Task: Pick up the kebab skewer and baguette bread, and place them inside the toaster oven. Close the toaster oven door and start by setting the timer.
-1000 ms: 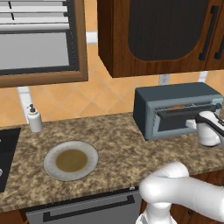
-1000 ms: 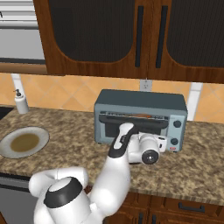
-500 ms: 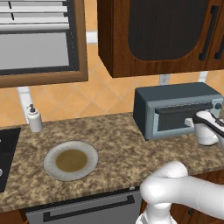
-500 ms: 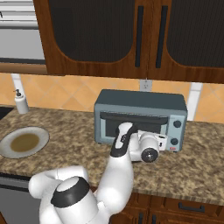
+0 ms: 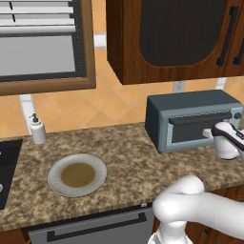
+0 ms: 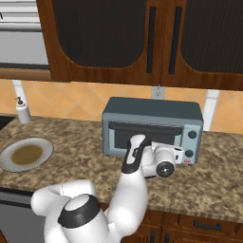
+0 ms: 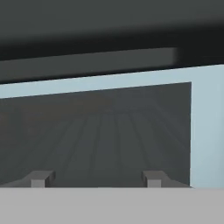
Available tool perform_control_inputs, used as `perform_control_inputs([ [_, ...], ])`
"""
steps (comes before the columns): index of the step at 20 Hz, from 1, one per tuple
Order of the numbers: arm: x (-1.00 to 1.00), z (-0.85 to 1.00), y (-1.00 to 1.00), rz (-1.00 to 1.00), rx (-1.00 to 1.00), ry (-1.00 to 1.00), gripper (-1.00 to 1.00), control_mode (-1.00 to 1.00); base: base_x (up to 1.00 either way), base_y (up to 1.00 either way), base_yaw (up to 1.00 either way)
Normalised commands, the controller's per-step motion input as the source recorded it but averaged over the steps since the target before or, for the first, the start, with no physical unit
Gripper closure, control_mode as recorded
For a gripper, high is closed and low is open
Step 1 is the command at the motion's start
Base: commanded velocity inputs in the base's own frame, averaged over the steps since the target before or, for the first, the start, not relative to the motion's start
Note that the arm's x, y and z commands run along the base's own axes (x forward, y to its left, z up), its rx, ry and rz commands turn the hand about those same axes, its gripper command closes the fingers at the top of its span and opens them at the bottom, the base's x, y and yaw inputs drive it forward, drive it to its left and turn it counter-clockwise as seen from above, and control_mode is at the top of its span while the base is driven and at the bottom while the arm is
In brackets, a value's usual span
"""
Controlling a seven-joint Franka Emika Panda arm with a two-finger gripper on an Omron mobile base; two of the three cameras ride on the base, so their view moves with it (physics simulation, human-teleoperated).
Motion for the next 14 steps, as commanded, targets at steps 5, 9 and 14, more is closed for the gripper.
perform_control_inputs([
  [5, -0.09, 0.00, -0.83, 0.00, 0.00, 0.00, -1.00, -1.00, 0.00, 0.00, 0.00],
  [9, -0.20, 0.00, -0.78, 0.00, 0.00, 0.00, -1.00, -1.00, 0.00, 0.00, 0.00],
  [14, -0.44, 0.00, -0.91, 0.00, 0.00, 0.00, -1.00, -1.00, 0.00, 0.00, 0.00],
])
